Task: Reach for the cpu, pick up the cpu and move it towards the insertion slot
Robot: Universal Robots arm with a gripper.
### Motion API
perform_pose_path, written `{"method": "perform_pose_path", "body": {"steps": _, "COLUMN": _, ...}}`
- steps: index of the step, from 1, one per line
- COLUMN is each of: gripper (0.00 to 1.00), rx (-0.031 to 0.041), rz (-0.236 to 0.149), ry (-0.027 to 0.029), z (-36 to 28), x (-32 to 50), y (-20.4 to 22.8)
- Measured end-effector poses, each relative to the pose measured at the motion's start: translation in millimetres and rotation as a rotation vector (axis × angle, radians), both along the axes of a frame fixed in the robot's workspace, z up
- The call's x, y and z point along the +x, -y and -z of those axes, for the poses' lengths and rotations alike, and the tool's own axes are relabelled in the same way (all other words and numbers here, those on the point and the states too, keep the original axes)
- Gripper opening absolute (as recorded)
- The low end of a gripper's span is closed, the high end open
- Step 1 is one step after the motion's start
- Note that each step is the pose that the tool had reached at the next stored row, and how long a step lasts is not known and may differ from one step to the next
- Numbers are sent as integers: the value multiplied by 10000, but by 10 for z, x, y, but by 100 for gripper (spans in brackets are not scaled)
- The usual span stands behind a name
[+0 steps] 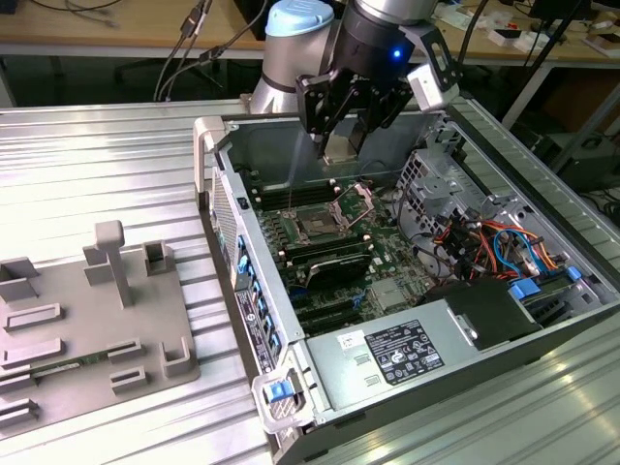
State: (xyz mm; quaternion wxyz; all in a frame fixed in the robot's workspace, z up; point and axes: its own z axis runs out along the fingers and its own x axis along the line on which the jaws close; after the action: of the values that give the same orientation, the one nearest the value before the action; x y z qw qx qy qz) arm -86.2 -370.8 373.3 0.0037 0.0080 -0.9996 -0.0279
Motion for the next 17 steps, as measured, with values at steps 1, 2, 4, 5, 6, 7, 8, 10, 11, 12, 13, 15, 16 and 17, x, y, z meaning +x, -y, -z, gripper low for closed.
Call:
{"method": "perform_pose_path", "body": {"steps": 1, "gripper": 55, "rx": 1, "rz": -1, "ry": 0, "z": 2, "x": 8, "y": -8}}
{"method": "perform_pose_path", "body": {"steps": 2, "gripper": 55, "rx": 2, "rz": -1, "ry": 1, "z": 6, "x": 18, "y": -14}}
{"method": "perform_pose_path", "body": {"steps": 4, "gripper": 55, "rx": 2, "rz": 1, "ry": 0, "z": 15, "x": 34, "y": -37}}
{"method": "perform_pose_path", "body": {"steps": 5, "gripper": 55, "rx": 0, "rz": 1, "ry": -1, "z": 18, "x": 40, "y": -49}}
{"method": "perform_pose_path", "body": {"steps": 6, "gripper": 55, "rx": 0, "rz": -1, "ry": -1, "z": 20, "x": 46, "y": -55}}
{"method": "perform_pose_path", "body": {"steps": 7, "gripper": 55, "rx": 2, "rz": -1, "ry": 0, "z": 23, "x": 51, "y": -62}}
{"method": "perform_pose_path", "body": {"steps": 8, "gripper": 55, "rx": 10, "rz": -1, "ry": 1, "z": 27, "x": 57, "y": -65}}
{"method": "perform_pose_path", "body": {"steps": 10, "gripper": 55, "rx": 22, "rz": 0, "ry": 1, "z": 37, "x": 75, "y": -83}}
{"method": "perform_pose_path", "body": {"steps": 11, "gripper": 55, "rx": 23, "rz": 0, "ry": 1, "z": 40, "x": 83, "y": -92}}
{"method": "perform_pose_path", "body": {"steps": 12, "gripper": 55, "rx": 24, "rz": -1, "ry": 0, "z": 42, "x": 91, "y": -100}}
{"method": "perform_pose_path", "body": {"steps": 13, "gripper": 55, "rx": 26, "rz": -1, "ry": 0, "z": 44, "x": 107, "y": -110}}
{"method": "perform_pose_path", "body": {"steps": 15, "gripper": 55, "rx": 26, "rz": 1, "ry": 0, "z": 48, "x": 128, "y": -151}}
{"method": "perform_pose_path", "body": {"steps": 16, "gripper": 55, "rx": 25, "rz": 0, "ry": 0, "z": 49, "x": 134, "y": -170}}
{"method": "perform_pose_path", "body": {"steps": 17, "gripper": 55, "rx": 25, "rz": 0, "ry": -1, "z": 53, "x": 139, "y": -199}}
